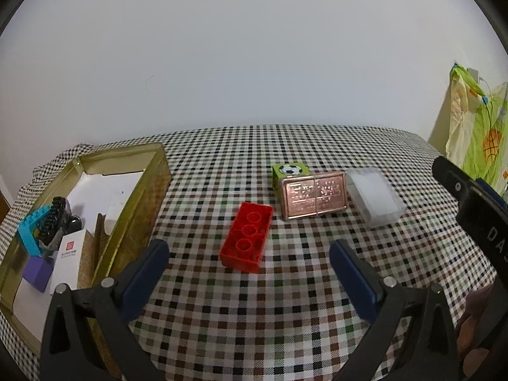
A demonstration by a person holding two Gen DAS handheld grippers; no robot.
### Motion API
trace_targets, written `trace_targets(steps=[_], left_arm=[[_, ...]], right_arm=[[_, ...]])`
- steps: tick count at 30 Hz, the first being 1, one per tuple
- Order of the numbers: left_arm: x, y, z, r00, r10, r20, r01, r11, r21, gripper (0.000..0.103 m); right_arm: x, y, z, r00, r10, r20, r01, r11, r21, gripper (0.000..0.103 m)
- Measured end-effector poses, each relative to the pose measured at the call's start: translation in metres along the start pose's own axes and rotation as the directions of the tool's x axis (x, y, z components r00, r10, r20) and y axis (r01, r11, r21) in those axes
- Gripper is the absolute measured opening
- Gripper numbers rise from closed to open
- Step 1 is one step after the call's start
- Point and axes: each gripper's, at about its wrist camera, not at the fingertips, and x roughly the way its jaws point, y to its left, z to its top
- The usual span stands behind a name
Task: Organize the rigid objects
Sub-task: 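Move both tools back toward the red brick and clear plastic box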
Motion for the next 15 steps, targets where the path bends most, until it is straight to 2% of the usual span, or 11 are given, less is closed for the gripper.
trace_targets(steps=[3, 8, 12, 15], left_arm=[[-0.005, -0.014, -0.002, 1.000, 0.014, 0.012, -0.015, 0.999, 0.039, 0.102], [-0.017, -0.059, -0.010, 0.999, -0.051, 0.013, 0.049, 0.986, 0.158, 0.102], [-0.022, -0.076, -0.014, 0.997, -0.082, 0.014, 0.077, 0.974, 0.212, 0.102], [-0.017, -0.074, -0.013, 0.995, -0.095, -0.021, 0.097, 0.976, 0.196, 0.102]], right_arm=[[0.000, -0.003, 0.000, 1.000, -0.010, -0.006, 0.010, 1.000, 0.018, 0.087], [-0.002, -0.014, 0.001, 1.000, -0.031, 0.002, 0.031, 0.997, 0.077, 0.087], [-0.003, -0.025, 0.001, 0.998, -0.061, 0.002, 0.061, 0.989, 0.133, 0.087], [0.000, -0.033, 0.001, 0.998, -0.061, -0.016, 0.063, 0.983, 0.170, 0.087]])
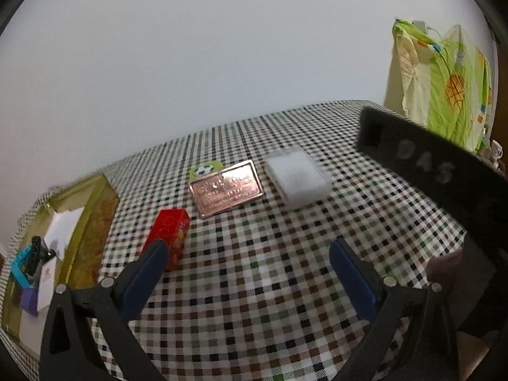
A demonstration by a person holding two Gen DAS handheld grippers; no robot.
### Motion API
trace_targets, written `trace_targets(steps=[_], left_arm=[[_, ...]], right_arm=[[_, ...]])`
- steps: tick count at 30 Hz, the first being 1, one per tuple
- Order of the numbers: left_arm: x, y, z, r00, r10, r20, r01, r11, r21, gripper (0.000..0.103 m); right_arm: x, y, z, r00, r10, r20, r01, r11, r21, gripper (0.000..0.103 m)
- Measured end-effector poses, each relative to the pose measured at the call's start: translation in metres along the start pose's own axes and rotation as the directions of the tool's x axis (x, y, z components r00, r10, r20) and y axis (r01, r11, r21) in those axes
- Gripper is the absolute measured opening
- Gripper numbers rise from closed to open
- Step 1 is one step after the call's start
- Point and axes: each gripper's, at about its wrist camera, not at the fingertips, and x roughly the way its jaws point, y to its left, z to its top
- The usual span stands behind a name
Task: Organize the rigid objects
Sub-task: 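Move both tools back toward the red brick and clear plastic box, then grasp the red Lego brick with the left tool while the right tool grasps the clear box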
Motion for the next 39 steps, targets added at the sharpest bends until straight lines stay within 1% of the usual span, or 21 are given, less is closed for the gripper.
trace_targets(steps=[2, 4, 7, 12, 14, 18, 20, 26, 28, 30, 33, 34, 35, 37, 39], left_arm=[[0.005, 0.007, 0.001, 1.000, -0.009, -0.025, 0.007, 0.999, -0.044, 0.102], [0.012, 0.017, 0.005, 0.999, 0.008, -0.036, -0.011, 0.998, -0.066, 0.102], [0.022, 0.029, 0.013, 0.997, 0.060, -0.041, -0.062, 0.997, -0.051, 0.102], [0.036, 0.046, 0.022, 0.993, 0.095, -0.064, -0.098, 0.994, -0.048, 0.102], [0.041, 0.051, 0.023, 0.993, 0.091, -0.078, -0.095, 0.994, -0.053, 0.102], [0.055, 0.059, 0.019, 0.989, 0.069, -0.130, -0.079, 0.994, -0.077, 0.101], [0.061, 0.062, 0.017, 0.985, 0.044, -0.165, -0.060, 0.994, -0.092, 0.100], [0.070, 0.068, 0.012, 0.979, -0.006, -0.205, -0.019, 0.993, -0.119, 0.099], [0.074, 0.071, 0.010, 0.974, -0.017, -0.225, -0.014, 0.991, -0.136, 0.088], [0.075, 0.076, 0.010, 0.972, -0.050, -0.230, 0.012, 0.986, -0.165, 0.088], [0.074, 0.076, 0.009, 0.972, -0.052, -0.227, 0.014, 0.986, -0.166, 0.084], [0.072, 0.077, 0.008, 0.973, -0.050, -0.224, 0.012, 0.986, -0.169, 0.078], [0.071, 0.078, 0.008, 0.975, -0.048, -0.219, 0.009, 0.985, -0.174, 0.075], [0.068, 0.082, 0.008, 0.977, -0.043, -0.210, 0.003, 0.982, -0.188, 0.060], [0.067, 0.085, 0.008, 0.978, -0.043, -0.204, 0.001, 0.980, -0.201, 0.053]], right_arm=[[0.002, -0.003, 0.001, 1.000, -0.003, -0.009, 0.003, 1.000, 0.016, 0.087], [0.003, -0.005, 0.002, 1.000, -0.001, -0.011, 0.001, 1.000, 0.024, 0.087], [0.003, -0.003, 0.002, 1.000, 0.005, -0.011, -0.005, 1.000, 0.015, 0.087], [0.009, -0.002, 0.003, 0.999, 0.018, -0.030, -0.018, 1.000, 0.003, 0.087], [0.011, -0.003, 0.003, 0.999, 0.023, -0.038, -0.022, 1.000, 0.010, 0.087], [0.015, -0.007, 0.002, 0.998, 0.026, -0.054, -0.025, 0.999, 0.025, 0.087], [0.017, -0.007, 0.002, 0.998, 0.027, -0.057, -0.025, 0.999, 0.023, 0.087], [0.019, -0.005, 0.003, 0.998, 0.023, -0.058, -0.023, 1.000, 0.014, 0.087], [0.019, -0.006, 0.003, 0.998, 0.023, -0.061, -0.022, 1.000, 0.021, 0.087], [0.021, -0.008, 0.003, 0.997, 0.022, -0.069, -0.020, 0.999, 0.031, 0.087], [0.024, -0.011, 0.001, 0.996, 0.022, -0.083, -0.018, 0.999, 0.047, 0.087], [0.025, -0.012, 0.002, 0.996, 0.020, -0.088, -0.016, 0.998, 0.054, 0.087], [0.026, -0.015, 0.002, 0.996, 0.020, -0.092, -0.014, 0.998, 0.064, 0.087], [0.027, -0.017, 0.001, 0.995, 0.020, -0.096, -0.013, 0.997, 0.074, 0.087], [0.028, -0.017, 0.002, 0.995, 0.018, -0.100, -0.010, 0.997, 0.079, 0.087]])
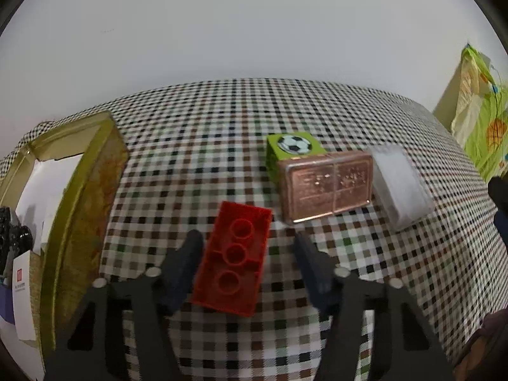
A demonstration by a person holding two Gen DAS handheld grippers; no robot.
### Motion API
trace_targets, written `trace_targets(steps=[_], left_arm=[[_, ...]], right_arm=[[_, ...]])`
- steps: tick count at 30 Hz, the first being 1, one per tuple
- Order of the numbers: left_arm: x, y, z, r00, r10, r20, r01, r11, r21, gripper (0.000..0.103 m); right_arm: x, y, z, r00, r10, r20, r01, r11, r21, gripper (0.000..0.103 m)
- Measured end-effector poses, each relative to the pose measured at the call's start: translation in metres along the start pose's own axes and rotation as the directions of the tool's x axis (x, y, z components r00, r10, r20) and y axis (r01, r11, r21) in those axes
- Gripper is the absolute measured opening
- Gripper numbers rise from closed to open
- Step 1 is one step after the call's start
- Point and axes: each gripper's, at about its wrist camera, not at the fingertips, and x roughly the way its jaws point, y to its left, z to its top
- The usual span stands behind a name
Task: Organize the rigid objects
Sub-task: 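Grasp the red Lego brick with the left tool while the right tool grasps the clear box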
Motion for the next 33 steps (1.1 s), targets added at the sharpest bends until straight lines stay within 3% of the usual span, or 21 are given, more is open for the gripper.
trace_targets(steps=[2, 3, 4, 8, 13, 18, 26, 30, 33], left_arm=[[-0.002, 0.000, -0.001, 1.000, -0.013, 0.006, 0.013, 1.000, -0.006, 0.043], [-0.001, 0.002, 0.000, 1.000, -0.026, 0.010, 0.026, 1.000, -0.010, 0.032], [-0.001, 0.001, 0.000, 0.999, -0.038, 0.012, 0.038, 0.999, -0.009, 0.031], [-0.004, -0.002, 0.000, 0.998, -0.057, 0.016, 0.057, 0.998, 0.005, 0.030], [-0.019, -0.006, -0.003, 0.996, -0.041, 0.074, 0.040, 0.999, 0.010, 0.030], [-0.023, -0.007, -0.002, 0.995, -0.022, 0.094, 0.020, 1.000, 0.019, 0.030], [-0.017, 0.005, -0.006, 0.997, -0.010, 0.081, 0.010, 1.000, 0.002, 0.030], [-0.013, 0.006, -0.004, 0.997, -0.012, 0.077, 0.011, 1.000, 0.002, 0.030], [-0.011, 0.008, -0.003, 0.997, -0.013, 0.070, 0.013, 1.000, -0.004, 0.030]], right_arm=[[0.001, 0.000, 0.000, 1.000, 0.001, -0.003, -0.001, 1.000, -0.004, 0.087], [0.001, 0.001, 0.000, 1.000, 0.002, -0.005, -0.002, 1.000, -0.007, 0.087], [0.001, 0.001, 0.000, 1.000, 0.005, -0.008, -0.005, 1.000, -0.011, 0.087], [0.010, 0.002, 0.000, 0.999, 0.013, -0.050, -0.014, 1.000, -0.014, 0.087], [0.022, 0.004, -0.001, 0.994, 0.020, -0.108, -0.022, 1.000, -0.019, 0.087], [0.030, 0.028, -0.004, 0.989, 0.028, -0.145, -0.045, 0.992, -0.114, 0.087], [0.061, 0.066, -0.015, 0.961, -0.037, -0.273, -0.052, 0.948, -0.314, 0.087], [0.070, 0.075, -0.019, 0.951, -0.048, -0.305, -0.066, 0.933, -0.354, 0.087], [0.084, 0.076, -0.022, 0.930, -0.070, -0.360, -0.073, 0.926, -0.370, 0.086]])
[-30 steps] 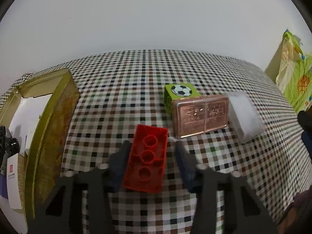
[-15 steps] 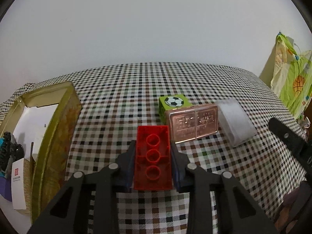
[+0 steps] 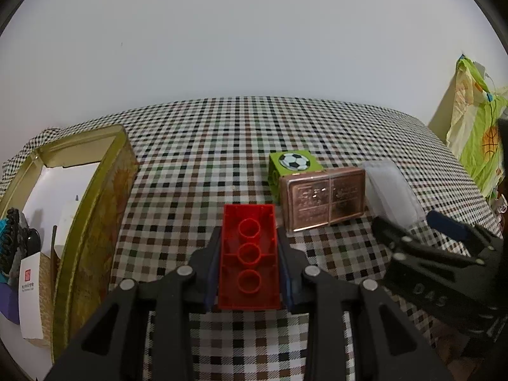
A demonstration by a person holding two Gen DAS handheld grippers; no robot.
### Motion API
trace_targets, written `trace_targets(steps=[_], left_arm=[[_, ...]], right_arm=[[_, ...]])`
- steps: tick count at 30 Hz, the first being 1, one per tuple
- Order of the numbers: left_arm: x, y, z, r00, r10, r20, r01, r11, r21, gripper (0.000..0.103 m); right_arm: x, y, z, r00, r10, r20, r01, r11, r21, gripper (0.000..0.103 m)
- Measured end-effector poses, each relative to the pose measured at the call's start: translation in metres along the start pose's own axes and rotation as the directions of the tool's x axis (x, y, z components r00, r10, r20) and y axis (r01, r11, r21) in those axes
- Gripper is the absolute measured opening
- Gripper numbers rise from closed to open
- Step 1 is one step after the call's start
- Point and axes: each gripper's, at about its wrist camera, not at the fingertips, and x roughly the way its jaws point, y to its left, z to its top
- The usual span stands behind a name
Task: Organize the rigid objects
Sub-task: 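Grasp the red Lego brick with the left tool while the right tool grasps the clear box, then carry the red brick and green-labelled floss box toward the tin tray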
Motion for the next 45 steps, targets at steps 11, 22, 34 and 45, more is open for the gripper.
trace_targets(steps=[11, 22, 34, 45], left_arm=[[0.002, 0.001, 0.001, 1.000, -0.002, 0.000, 0.002, 1.000, 0.001, 0.030], [-0.001, -0.002, 0.002, 1.000, 0.000, 0.014, 0.000, 1.000, 0.015, 0.030], [-0.002, -0.003, 0.001, 1.000, -0.006, 0.005, 0.006, 1.000, 0.006, 0.030], [-0.001, -0.001, 0.000, 1.000, -0.006, -0.002, 0.006, 1.000, 0.001, 0.030]], right_arm=[[-0.003, -0.012, 0.002, 1.000, 0.019, 0.004, -0.019, 0.999, 0.051, 0.058], [-0.064, -0.023, -0.011, 0.974, 0.010, 0.228, -0.033, 0.995, 0.095, 0.058], [-0.035, -0.026, 0.019, 0.980, 0.054, 0.192, -0.078, 0.990, 0.121, 0.055], [-0.010, -0.028, 0.008, 0.989, 0.088, 0.119, -0.105, 0.984, 0.147, 0.047]])
